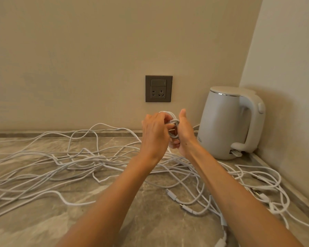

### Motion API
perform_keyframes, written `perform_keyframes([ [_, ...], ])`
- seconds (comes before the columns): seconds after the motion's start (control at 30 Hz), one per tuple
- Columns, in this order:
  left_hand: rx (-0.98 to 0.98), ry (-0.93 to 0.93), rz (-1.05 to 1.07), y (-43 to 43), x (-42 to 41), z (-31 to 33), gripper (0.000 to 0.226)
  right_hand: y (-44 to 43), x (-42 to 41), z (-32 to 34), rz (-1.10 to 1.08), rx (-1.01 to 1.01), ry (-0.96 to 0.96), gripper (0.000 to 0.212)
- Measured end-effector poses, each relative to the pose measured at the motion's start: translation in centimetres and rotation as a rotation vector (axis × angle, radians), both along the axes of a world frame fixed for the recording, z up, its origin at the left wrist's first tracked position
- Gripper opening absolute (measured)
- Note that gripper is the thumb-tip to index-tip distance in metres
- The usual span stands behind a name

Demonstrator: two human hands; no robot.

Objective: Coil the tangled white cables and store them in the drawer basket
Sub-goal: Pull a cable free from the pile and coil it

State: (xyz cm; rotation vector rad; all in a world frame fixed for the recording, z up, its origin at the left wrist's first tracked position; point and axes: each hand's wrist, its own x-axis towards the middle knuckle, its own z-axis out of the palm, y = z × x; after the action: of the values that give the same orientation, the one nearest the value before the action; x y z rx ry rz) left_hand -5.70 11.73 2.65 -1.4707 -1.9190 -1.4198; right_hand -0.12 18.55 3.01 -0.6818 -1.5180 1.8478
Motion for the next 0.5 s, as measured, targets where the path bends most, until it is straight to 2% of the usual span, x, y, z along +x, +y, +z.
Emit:
perform_keyframes([
  [0.1, -0.023, -0.021, -0.018, 0.22, -0.06, -0.14, 0.014, 0.07, 0.05, -0.14, -0.018, 0.009, 0.002, 0.083],
  [0.23, 0.027, 0.044, 0.012, 0.24, -0.10, -0.42, 0.018, 0.02, -0.16, -0.20, -0.030, 0.007, 0.003, 0.074],
  [0.4, 0.028, -0.241, -0.061, -0.01, 0.50, -0.37, 0.017, 0.36, -0.18, -0.51, -0.028, 0.027, 0.009, 0.083],
  [0.5, 0.005, -0.275, -0.093, -0.11, 0.62, 0.17, 0.017, 0.69, -0.10, -0.45, -0.033, 0.050, 0.012, 0.079],
])
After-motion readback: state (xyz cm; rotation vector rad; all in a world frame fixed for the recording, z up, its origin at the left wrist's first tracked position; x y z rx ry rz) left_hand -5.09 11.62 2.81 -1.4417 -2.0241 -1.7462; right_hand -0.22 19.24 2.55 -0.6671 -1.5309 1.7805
